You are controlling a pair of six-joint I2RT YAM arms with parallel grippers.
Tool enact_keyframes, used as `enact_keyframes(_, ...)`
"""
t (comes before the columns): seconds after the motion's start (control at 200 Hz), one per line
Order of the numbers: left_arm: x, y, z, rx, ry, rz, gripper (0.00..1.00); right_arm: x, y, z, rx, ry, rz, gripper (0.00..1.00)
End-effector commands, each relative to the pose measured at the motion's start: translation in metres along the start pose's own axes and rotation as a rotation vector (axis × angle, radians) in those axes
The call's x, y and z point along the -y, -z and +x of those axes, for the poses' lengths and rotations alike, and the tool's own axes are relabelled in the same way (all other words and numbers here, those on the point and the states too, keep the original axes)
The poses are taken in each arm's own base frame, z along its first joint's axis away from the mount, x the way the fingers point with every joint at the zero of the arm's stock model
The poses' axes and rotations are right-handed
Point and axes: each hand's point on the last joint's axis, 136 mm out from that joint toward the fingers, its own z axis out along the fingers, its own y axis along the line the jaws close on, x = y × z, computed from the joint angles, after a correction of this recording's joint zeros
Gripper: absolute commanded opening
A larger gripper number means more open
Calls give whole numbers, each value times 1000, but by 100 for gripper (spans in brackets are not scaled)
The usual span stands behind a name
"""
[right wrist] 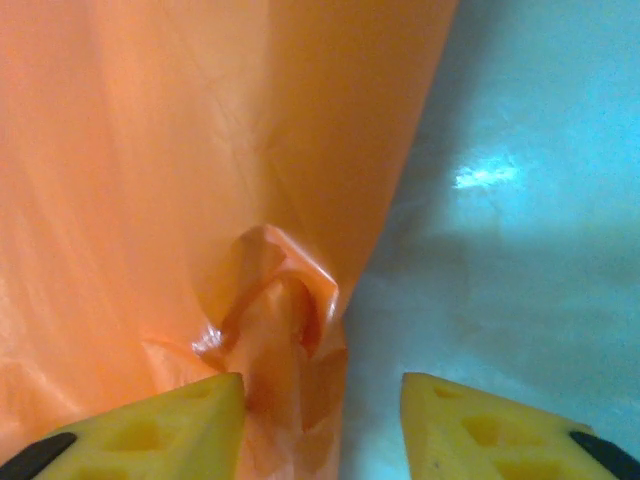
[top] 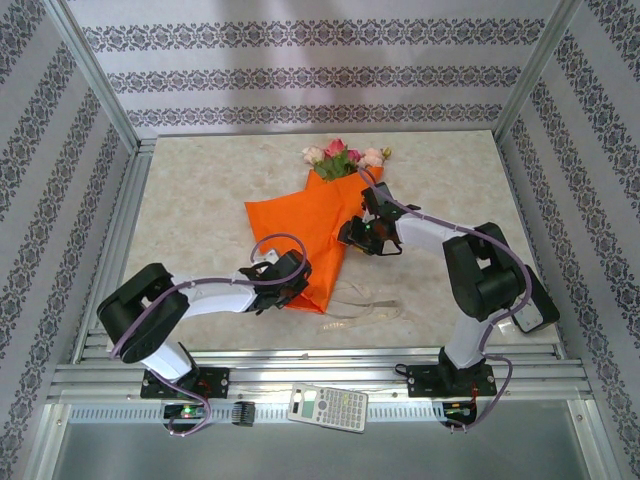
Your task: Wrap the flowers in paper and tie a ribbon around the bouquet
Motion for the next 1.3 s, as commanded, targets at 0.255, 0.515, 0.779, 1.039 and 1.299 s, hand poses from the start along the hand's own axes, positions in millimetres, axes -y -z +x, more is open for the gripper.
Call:
enact_keyframes(0.255, -65, -12, 1, 50, 194, -108, 0, -13, -1, -13, 3, 25, -120, 54)
enact_keyframes(0.515, -101, -13, 8, 35, 184, -242, 0, -19, -14, -32, -5, 52, -216, 54)
enact_keyframes(0.779, -111, -4, 5, 41, 160, -265, 0, -25, -22, -50, 9, 87, -364, 50)
enact_keyframes(1.039, -104, -6, 4, -1, 90, -275, 0, -21, -25, -78, 72, 96, -371, 21)
enact_keyframes(1.299, -113, 3, -1, 0, 35, -330, 0, -16, -15, -97, 98, 135, -271, 5)
